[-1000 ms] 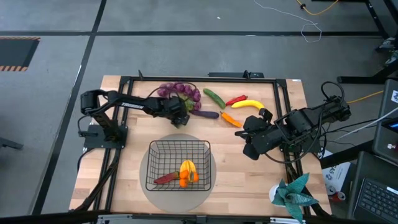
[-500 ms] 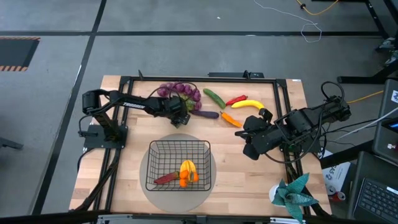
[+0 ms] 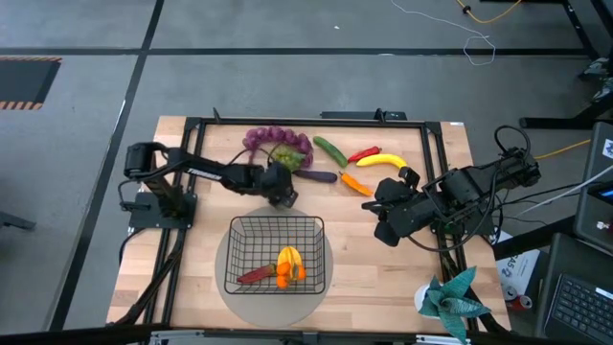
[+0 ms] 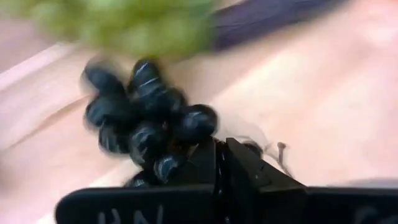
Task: Build produce basket
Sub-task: Put the black grapes into the black wire basket
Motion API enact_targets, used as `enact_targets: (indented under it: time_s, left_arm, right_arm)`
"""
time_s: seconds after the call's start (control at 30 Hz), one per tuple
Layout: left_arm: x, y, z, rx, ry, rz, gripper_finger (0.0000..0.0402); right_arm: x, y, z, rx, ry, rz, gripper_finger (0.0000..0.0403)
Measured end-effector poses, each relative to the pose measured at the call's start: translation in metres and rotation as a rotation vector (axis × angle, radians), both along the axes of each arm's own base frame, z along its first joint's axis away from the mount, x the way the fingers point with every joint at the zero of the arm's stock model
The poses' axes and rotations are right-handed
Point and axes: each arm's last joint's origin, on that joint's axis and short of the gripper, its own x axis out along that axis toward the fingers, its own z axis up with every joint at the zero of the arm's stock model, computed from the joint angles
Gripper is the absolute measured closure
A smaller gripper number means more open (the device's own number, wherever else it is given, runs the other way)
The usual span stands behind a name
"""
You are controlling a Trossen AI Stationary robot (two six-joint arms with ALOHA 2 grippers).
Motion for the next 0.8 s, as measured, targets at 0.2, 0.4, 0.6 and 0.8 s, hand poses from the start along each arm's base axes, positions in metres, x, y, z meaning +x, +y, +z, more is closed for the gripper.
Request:
enact_targets:
  time_s: [0.2,0.4,0.6,0.8]
  left_arm:
    - [0.002,-0.025,0.042,0.153,-0.178,-0.13,0.0399]
    - [-0.004,-0.056,0.089,0.293,-0.39,-0.285,0.04]
    - [-0.02,-0.105,0.123,0.359,-0.576,-0.476,0.0401]
    - [-0.038,-0.151,0.128,0.328,-0.615,-0.653,0.0398]
  right_arm:
    - [0.0,0.0,0.0,0.0,0.0,0.0,0.0222]
    - [0.0,0.0,-0.003,-0.004,0.008,0.0,0.0222]
    - [0.001,0.001,-0.022,-0.036,0.074,0.0,0.0222]
    - [0.003,0.001,-0.037,-0.027,0.096,-0.047,0.0222]
